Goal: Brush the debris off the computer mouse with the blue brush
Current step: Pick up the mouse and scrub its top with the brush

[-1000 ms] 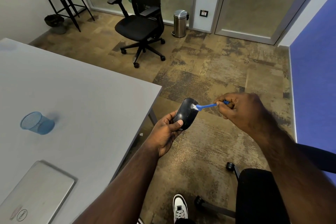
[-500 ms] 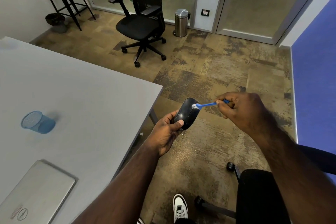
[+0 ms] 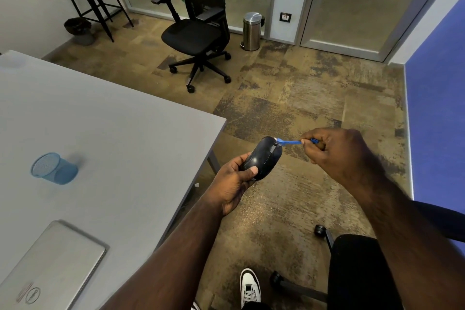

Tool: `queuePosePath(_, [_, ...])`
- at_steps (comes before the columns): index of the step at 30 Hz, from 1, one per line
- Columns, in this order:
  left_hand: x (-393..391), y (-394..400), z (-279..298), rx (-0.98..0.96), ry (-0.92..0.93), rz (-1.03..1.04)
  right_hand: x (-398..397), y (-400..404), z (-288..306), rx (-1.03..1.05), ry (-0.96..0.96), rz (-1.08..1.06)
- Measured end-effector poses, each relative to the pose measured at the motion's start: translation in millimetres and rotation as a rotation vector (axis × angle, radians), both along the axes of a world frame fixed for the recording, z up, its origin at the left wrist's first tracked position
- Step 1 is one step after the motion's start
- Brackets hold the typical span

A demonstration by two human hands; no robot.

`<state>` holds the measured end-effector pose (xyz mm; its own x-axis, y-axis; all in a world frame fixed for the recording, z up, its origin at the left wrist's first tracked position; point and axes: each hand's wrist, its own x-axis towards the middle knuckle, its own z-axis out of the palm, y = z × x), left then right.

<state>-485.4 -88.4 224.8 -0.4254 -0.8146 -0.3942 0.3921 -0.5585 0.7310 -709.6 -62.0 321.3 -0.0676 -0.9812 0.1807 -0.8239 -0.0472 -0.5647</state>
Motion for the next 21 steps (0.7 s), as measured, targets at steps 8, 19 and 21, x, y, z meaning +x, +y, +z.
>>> queuePosePath(8, [1.3,-1.0,-2.0,-0.002,-0.021,0.019,-3.4,2.4,1.7,0.020,-0.094,0.063])
queuePosePath(19, [-0.7,0.2,-2.3,-0.022,-0.058,0.018,-1.8,7.6,-2.4,0.044,-0.086,0.057])
queuePosePath(21, [0.6,0.4,-2.9,-0.026,-0.079,0.027,-0.2,8.0,-1.1,0.068,-0.129,0.091])
